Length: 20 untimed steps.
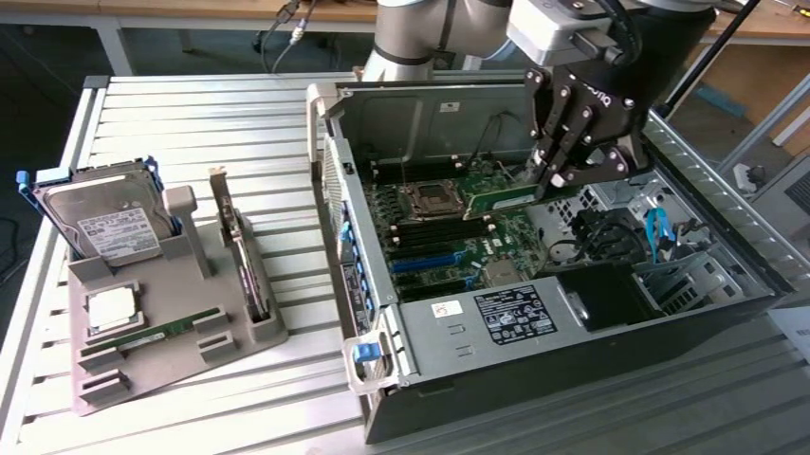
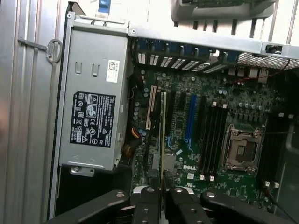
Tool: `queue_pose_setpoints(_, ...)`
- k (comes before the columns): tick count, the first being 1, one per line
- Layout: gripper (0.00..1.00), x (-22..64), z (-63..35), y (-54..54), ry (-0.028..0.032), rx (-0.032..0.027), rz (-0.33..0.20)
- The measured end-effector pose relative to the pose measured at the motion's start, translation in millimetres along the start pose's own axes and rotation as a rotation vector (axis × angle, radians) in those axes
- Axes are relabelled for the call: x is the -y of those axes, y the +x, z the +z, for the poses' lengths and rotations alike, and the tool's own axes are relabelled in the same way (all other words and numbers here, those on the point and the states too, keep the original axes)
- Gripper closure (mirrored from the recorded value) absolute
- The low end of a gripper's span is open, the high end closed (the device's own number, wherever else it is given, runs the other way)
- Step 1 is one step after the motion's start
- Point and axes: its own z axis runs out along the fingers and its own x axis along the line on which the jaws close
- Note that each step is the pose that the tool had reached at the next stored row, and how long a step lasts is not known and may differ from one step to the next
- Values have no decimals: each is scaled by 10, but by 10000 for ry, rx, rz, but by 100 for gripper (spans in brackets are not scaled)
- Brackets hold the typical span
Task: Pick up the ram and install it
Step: 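Pick up the ram and move it above insertion slot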
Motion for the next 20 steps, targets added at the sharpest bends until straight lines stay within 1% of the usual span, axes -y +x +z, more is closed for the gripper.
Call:
queue_pose_setpoints(9,85,288,13,38,0,-1,0)
queue_pose_setpoints(10,85,354,17,47,0,0,-1)
queue_pose_setpoints(12,85,457,22,60,0,0,0)
queue_pose_setpoints(14,85,541,26,71,0,-1,0)
queue_pose_setpoints(20,85,718,35,94,0,0,0)
